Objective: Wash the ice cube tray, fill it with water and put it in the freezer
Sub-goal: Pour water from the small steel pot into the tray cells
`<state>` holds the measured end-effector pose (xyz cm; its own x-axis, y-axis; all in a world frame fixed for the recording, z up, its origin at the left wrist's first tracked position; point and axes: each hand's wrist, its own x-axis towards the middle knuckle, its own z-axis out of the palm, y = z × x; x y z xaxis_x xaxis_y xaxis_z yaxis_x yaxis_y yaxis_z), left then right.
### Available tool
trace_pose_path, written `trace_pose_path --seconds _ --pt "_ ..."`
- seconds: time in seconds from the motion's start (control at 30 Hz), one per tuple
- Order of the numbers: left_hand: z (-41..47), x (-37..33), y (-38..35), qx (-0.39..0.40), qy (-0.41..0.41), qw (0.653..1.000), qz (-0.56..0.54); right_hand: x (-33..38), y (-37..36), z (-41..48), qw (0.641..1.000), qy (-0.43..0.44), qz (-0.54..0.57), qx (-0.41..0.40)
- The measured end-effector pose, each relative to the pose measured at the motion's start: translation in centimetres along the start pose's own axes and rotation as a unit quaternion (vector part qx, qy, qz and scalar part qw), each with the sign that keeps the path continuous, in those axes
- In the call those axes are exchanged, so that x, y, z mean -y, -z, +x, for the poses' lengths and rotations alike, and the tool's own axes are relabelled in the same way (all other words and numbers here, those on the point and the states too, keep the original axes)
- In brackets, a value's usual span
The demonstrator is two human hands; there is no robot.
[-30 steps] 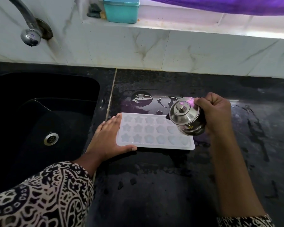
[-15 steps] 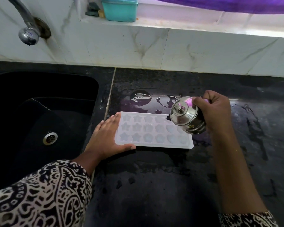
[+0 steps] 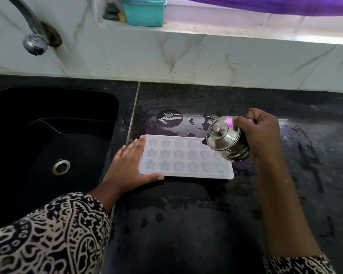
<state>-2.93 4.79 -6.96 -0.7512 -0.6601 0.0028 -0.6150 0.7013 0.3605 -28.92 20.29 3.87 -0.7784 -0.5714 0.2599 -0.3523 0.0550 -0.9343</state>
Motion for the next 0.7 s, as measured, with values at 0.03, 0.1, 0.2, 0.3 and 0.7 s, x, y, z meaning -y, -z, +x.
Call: trace_pose_path --seconds 0.03,0.1,0.2,0.3,0.7 --pt "-0.03 0.02 -0.01 0.0 0.0 1.0 0.0 0.01 -0.01 -0.03 1.0 -0.001 0.002 0.001" --pt "-0.03 0.05 -0.01 0.0 0.0 1.0 -0.001 0.03 -0.09 -0.05 1.0 0.0 0.007 0.003" --pt "-0.03 0.04 0.01 0.0 -0.001 1.0 -0.001 0.04 -0.2 -0.06 1.0 -0.001 0.007 0.004" --pt "0.0 0.03 0.04 0.001 -0.001 1.0 -0.003 0.06 -0.19 -0.09 1.0 -0.003 0.004 0.004" --pt "-0.04 -0.04 0.07 0.0 -0.001 1.0 -0.003 0.26 -0.14 0.04 1.0 -0.005 0.013 -0.005"
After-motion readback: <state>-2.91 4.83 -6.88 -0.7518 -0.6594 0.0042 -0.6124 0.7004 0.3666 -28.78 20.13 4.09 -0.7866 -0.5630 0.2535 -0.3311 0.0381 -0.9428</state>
